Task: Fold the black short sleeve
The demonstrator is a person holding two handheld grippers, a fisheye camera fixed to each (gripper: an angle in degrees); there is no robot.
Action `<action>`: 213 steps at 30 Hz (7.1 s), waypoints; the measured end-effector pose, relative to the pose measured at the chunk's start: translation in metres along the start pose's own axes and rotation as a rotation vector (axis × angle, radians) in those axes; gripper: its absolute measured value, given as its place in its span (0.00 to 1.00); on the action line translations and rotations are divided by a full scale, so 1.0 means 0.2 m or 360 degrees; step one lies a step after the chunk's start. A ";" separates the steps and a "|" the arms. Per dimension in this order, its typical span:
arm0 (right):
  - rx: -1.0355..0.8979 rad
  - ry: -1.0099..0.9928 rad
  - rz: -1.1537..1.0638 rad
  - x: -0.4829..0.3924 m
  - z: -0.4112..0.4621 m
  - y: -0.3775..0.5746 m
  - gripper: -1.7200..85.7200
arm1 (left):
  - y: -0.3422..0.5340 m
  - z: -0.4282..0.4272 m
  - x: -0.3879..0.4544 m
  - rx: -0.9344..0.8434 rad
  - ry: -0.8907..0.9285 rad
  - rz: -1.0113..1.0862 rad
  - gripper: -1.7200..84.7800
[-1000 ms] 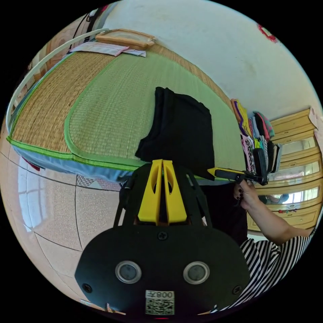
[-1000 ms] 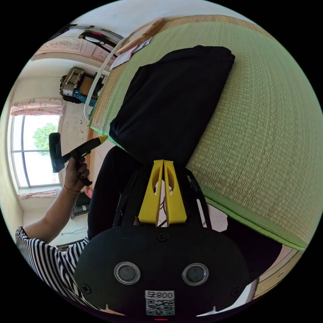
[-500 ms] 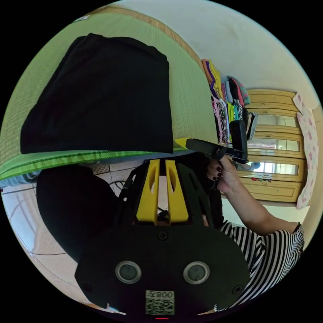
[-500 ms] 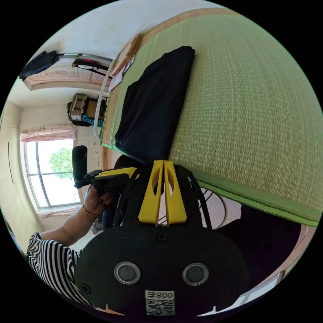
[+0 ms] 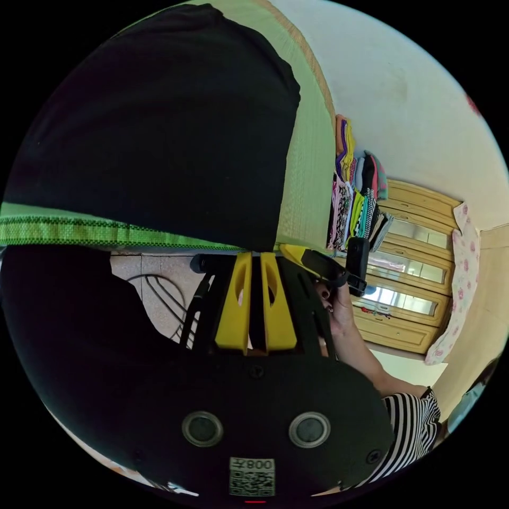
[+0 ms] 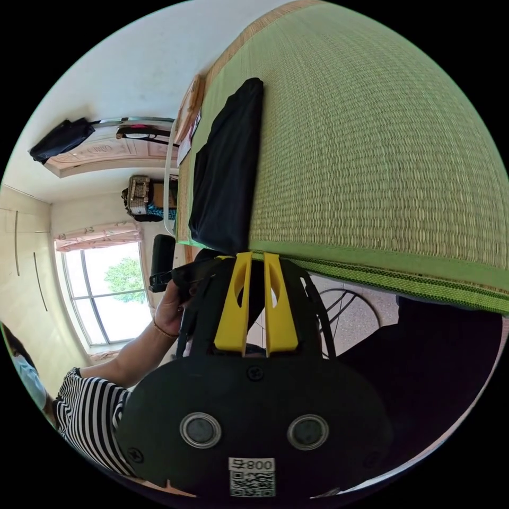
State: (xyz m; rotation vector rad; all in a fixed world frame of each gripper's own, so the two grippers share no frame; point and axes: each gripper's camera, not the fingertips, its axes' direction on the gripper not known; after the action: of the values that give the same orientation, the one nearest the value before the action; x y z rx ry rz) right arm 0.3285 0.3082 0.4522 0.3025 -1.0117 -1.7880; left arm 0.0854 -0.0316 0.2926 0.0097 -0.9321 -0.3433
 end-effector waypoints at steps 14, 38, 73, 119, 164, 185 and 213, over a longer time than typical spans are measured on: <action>-0.0025 -0.0055 0.0009 -0.01 0.17 0.01 0.10 | -0.01 0.20 0.07 0.0026 0.0181 -0.0068 0.07; -0.0072 -0.0219 0.0062 -0.07 0.37 -0.05 0.10 | 0.04 0.60 0.13 0.0068 0.0309 -0.0103 0.03; -0.0021 -0.0520 0.0053 -0.23 0.30 -0.15 0.04 | 0.43 0.87 -0.26 0.0332 0.0460 -0.0070 0.06; -0.0027 -0.0581 -0.0114 -0.50 0.19 -0.46 0.04 | 0.60 0.79 -1.31 0.0740 0.0597 -0.0602 0.12; 0.0029 -0.0563 0.0006 0.97 0.16 -0.19 0.04 | 0.72 -0.71 -0.97 0.0637 0.0520 -0.0192 0.05; 0.0464 -0.0783 -0.0140 2.18 -0.34 0.38 0.04 | 0.51 -1.93 0.31 0.0361 0.0591 0.0297 0.05; 0.1297 -0.0451 -0.0559 3.66 -2.73 -0.11 0.04 | -1.08 -2.96 4.30 0.0362 0.0576 0.1214 0.05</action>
State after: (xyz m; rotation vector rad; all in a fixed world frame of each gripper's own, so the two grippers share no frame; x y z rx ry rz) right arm 0.3171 -0.5883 0.2741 0.7775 -1.9751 -1.6610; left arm 0.9596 -0.5712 0.5777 -0.0719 -0.5538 0.4611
